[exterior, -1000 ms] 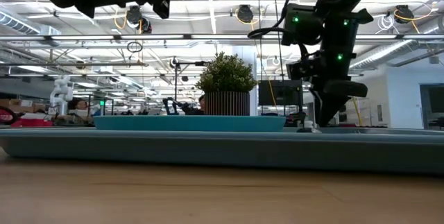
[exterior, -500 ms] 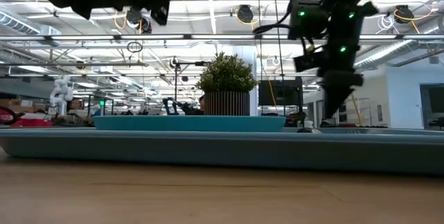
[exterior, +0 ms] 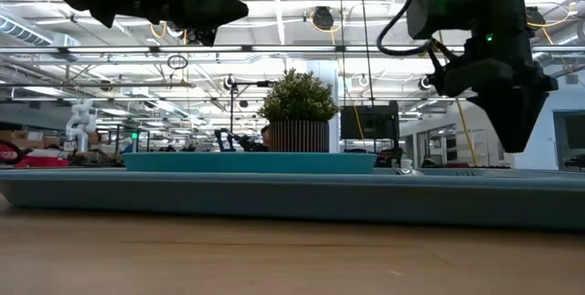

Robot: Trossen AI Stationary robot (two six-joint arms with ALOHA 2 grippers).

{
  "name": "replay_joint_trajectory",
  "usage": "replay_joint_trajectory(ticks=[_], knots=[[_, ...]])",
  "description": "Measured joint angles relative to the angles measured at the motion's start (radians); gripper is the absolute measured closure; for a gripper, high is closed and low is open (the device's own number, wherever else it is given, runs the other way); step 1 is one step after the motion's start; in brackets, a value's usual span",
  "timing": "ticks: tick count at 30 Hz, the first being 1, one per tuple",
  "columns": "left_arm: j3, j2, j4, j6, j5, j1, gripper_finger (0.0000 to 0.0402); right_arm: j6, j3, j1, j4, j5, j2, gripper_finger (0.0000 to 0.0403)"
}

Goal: Pick and place plate/cup/fork/spoon on tray
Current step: Move the blue tray to the center of the table

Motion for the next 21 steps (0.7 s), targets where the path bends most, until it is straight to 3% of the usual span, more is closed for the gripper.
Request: replay_joint_trajectory(ticks=[6,13,21], knots=[[0.000,0.000,0.005,0.023,0.000,0.000,0.0371,0.154,0.000,0.022,0.059,-0.098,0.001,0.0323],[0.000,0.000,0.023,0.076,0.000,0.002,0.0371,0.189,0.000,0.043,0.184,-0.094,0.001,0.0323],[0.000,0.000,0.040,0.126,-0.003,0.013,0.0371,0.165,0.000,0.063,0.195,-0.091,0.001,0.0323]])
